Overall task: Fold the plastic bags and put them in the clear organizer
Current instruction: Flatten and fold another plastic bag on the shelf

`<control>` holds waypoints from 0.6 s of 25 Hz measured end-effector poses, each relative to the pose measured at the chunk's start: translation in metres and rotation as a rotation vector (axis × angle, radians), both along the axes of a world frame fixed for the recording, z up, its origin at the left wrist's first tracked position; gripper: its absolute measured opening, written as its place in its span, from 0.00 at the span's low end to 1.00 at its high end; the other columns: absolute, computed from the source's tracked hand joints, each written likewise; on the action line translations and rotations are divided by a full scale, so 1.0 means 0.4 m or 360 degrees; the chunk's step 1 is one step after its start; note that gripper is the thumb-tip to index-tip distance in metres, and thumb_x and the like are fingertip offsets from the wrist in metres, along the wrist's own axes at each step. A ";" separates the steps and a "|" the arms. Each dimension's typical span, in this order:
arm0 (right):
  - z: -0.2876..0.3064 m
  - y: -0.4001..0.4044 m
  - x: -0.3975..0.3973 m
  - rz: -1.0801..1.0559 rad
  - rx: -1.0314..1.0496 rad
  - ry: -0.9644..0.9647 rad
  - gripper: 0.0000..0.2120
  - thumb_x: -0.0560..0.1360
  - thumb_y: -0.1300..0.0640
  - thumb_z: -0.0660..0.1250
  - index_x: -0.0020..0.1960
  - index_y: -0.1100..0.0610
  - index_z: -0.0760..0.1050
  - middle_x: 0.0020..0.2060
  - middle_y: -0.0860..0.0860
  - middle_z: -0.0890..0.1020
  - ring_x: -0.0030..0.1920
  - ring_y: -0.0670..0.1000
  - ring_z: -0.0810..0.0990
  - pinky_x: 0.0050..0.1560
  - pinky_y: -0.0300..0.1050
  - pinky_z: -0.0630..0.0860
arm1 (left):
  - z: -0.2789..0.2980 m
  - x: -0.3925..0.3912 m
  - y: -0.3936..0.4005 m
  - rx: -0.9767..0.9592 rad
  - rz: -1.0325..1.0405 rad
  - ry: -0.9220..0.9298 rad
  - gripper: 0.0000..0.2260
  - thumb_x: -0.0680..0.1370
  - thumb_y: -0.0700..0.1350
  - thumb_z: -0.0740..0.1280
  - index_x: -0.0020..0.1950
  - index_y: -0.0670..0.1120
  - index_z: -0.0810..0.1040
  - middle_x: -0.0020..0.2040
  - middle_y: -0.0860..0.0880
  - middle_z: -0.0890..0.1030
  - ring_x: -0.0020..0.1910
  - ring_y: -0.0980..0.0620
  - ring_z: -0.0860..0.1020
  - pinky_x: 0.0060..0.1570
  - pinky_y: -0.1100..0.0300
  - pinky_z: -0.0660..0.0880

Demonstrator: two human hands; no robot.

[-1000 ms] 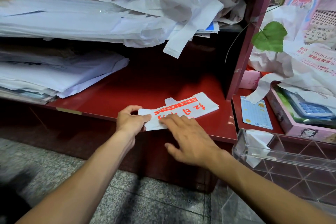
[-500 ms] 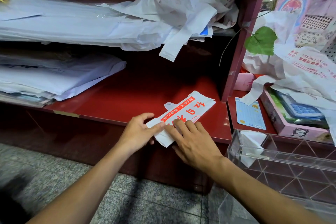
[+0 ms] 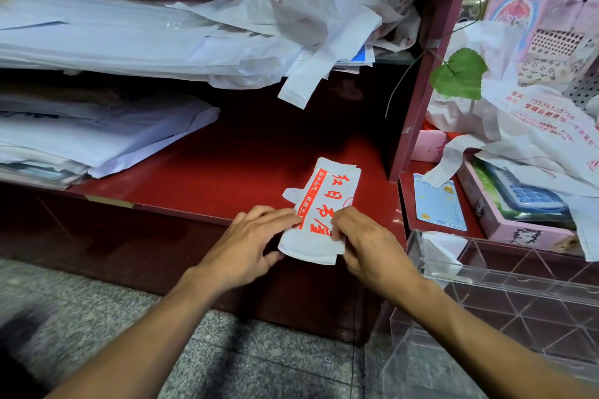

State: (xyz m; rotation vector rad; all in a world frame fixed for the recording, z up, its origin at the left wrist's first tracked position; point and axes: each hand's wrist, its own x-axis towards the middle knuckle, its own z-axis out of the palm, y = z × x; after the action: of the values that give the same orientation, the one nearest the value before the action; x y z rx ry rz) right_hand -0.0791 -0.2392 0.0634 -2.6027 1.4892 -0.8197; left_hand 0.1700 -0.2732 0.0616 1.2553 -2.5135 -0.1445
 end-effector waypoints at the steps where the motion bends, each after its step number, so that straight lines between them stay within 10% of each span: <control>1: 0.001 0.002 -0.001 -0.0002 0.0005 0.0008 0.11 0.71 0.64 0.65 0.49 0.53 0.67 0.50 0.48 0.74 0.48 0.53 0.76 0.41 0.50 0.77 | -0.003 -0.008 0.001 -0.0029 -0.0030 0.0056 0.30 0.73 0.46 0.74 0.74 0.58 0.68 0.73 0.62 0.68 0.67 0.58 0.64 0.57 0.57 0.63; 9: -0.006 0.014 0.000 -0.0111 -0.0079 0.0061 0.12 0.75 0.51 0.69 0.57 0.52 0.77 0.56 0.46 0.77 0.53 0.50 0.76 0.47 0.47 0.78 | 0.011 -0.031 0.000 -0.0105 -0.0076 0.0487 0.19 0.70 0.34 0.75 0.58 0.50 0.84 0.56 0.64 0.77 0.50 0.51 0.75 0.52 0.58 0.75; 15: 0.022 0.025 0.010 -0.0124 0.0241 -0.0183 0.24 0.72 0.47 0.72 0.63 0.48 0.65 0.63 0.44 0.77 0.60 0.47 0.77 0.53 0.47 0.76 | 0.013 -0.039 0.000 0.0041 0.0239 0.0633 0.14 0.70 0.39 0.76 0.47 0.57 0.83 0.44 0.52 0.79 0.42 0.55 0.78 0.44 0.58 0.74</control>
State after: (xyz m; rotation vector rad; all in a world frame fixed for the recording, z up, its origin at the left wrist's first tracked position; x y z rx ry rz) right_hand -0.0753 -0.2290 0.0722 -2.3621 1.5638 -0.8134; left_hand 0.1545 -0.2732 0.0668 1.2755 -2.0795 -0.3537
